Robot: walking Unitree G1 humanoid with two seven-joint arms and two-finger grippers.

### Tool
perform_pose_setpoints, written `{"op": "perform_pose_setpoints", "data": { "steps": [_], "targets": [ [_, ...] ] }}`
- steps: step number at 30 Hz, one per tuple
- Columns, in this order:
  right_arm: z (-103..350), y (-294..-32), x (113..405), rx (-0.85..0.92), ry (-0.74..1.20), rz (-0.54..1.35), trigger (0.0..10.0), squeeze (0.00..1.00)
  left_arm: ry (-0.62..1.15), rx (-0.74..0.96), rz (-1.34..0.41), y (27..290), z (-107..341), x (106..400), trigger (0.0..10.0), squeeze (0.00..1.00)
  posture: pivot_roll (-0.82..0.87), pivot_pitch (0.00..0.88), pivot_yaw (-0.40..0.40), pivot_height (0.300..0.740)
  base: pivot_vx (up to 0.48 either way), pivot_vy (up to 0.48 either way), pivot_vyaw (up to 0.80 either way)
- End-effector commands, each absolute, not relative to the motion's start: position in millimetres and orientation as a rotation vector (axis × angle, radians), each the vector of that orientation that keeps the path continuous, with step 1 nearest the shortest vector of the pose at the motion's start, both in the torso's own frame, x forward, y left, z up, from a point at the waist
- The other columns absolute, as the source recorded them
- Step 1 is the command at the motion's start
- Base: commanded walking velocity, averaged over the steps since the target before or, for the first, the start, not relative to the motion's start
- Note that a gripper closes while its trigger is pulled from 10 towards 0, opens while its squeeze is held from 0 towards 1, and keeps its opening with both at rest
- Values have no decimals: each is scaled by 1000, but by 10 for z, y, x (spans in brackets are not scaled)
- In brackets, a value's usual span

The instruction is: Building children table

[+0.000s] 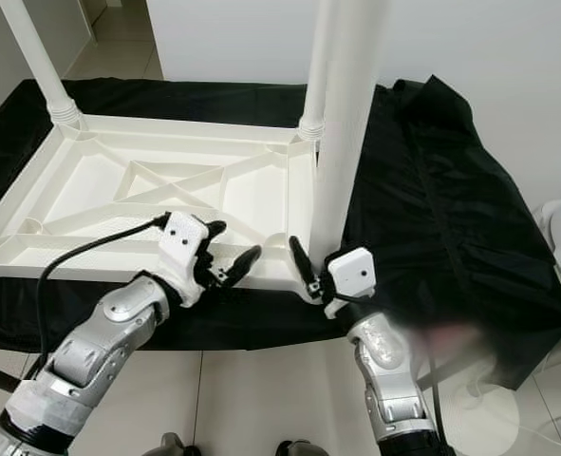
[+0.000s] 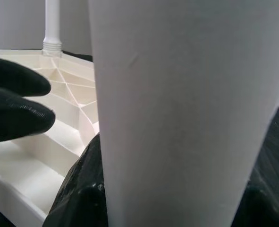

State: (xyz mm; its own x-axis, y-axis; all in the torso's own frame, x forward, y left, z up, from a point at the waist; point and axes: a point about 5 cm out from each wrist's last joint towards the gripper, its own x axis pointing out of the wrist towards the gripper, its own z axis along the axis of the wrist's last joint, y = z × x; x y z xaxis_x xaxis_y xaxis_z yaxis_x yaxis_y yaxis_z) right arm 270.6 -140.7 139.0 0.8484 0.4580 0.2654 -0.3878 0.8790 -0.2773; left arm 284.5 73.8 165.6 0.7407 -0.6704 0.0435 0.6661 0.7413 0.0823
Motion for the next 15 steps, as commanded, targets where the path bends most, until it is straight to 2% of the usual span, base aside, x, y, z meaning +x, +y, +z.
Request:
{"op": "perform_pose_setpoints", "data": {
  "steps": [1, 15],
  "targets": [
    [1081, -1406, 2692, -233, -169, 476, 10000, 0, -72, 80, -972, 618, 1666, 2754, 10000, 0, -18, 115, -7, 740, 0, 0, 0],
    [1038, -1430, 2783, -58, -80, 425, 10000, 0, -83, 80, -973, 611, 1699, 2749, 10000, 0, -12, 116, -15, 740, 0, 0, 0]
  ]
}}
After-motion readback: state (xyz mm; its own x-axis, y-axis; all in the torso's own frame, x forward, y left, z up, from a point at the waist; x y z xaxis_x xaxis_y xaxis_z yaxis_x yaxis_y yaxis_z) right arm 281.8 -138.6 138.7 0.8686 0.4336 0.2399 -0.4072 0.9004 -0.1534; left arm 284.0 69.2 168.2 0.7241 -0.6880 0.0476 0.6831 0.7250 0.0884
